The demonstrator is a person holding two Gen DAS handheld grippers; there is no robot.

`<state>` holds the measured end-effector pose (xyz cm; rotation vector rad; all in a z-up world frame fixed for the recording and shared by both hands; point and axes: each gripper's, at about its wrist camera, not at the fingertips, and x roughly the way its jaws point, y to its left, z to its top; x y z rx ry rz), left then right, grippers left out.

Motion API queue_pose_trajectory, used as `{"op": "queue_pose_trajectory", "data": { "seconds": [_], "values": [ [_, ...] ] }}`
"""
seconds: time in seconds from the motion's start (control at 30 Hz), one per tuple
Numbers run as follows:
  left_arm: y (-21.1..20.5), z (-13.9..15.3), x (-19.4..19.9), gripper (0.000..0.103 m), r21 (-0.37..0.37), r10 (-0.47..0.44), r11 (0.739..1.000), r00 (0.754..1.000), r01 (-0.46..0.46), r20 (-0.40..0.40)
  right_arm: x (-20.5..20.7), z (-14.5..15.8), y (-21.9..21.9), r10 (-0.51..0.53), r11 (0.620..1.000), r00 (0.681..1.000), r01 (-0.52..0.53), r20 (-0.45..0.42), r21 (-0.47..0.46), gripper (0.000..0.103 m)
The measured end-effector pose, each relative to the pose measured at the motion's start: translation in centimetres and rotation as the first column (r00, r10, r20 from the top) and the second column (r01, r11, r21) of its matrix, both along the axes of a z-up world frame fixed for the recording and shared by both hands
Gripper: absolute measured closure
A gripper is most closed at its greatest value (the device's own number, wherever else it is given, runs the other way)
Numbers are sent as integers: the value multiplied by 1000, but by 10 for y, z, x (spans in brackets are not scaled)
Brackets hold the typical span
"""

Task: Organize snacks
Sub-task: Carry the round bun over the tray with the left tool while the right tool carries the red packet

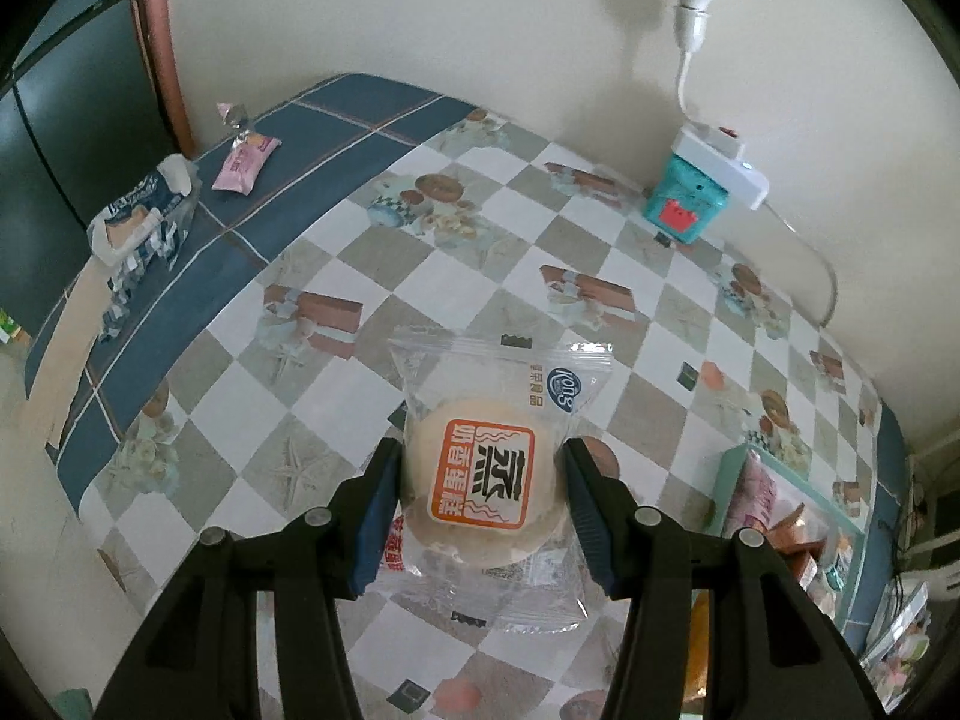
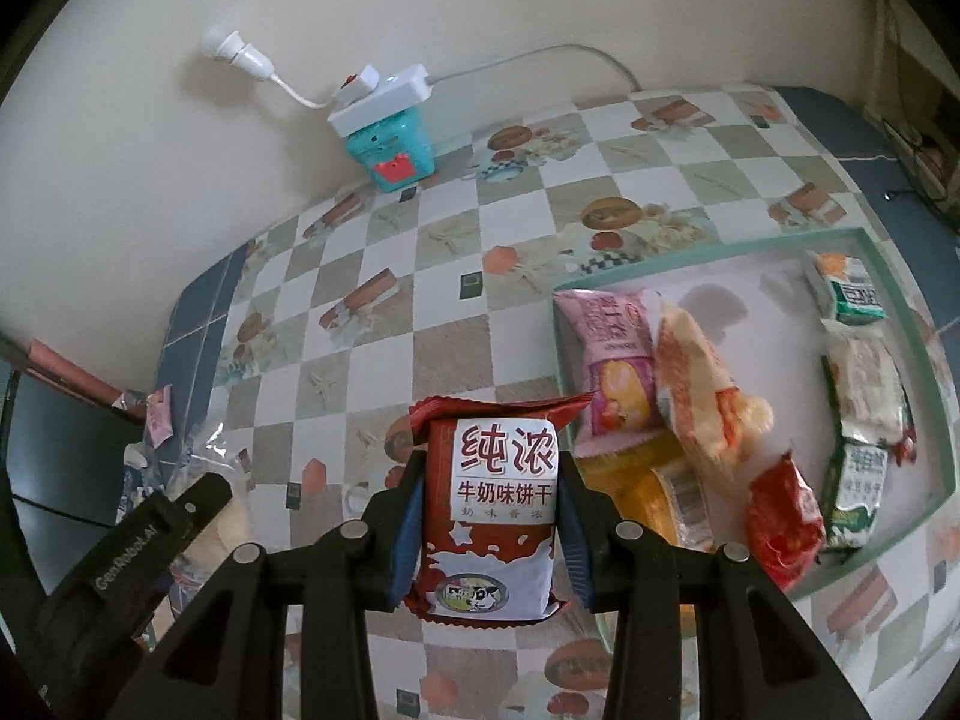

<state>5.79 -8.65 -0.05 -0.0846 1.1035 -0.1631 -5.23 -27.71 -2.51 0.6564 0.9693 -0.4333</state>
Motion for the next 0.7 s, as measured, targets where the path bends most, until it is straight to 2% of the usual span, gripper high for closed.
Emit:
{"op": "queue_pose_trajectory", "data": {
  "seconds": [0.23,0.43,0.7],
  "values": [
    [-23,7,-17,48,14,-63,998,998,62,26,-17,13,-19,-43,999,999,43,25,-30,61],
    [-48,11,-33,48,40,-127,991,991,125,47,-39,17,-47,-119,991,993,121,25,-54,61],
    [-90,9,-60,48,94,-230,970,972,224,58,-71,17,-86,-216,975,976,217,32,-38,61]
  ]
}}
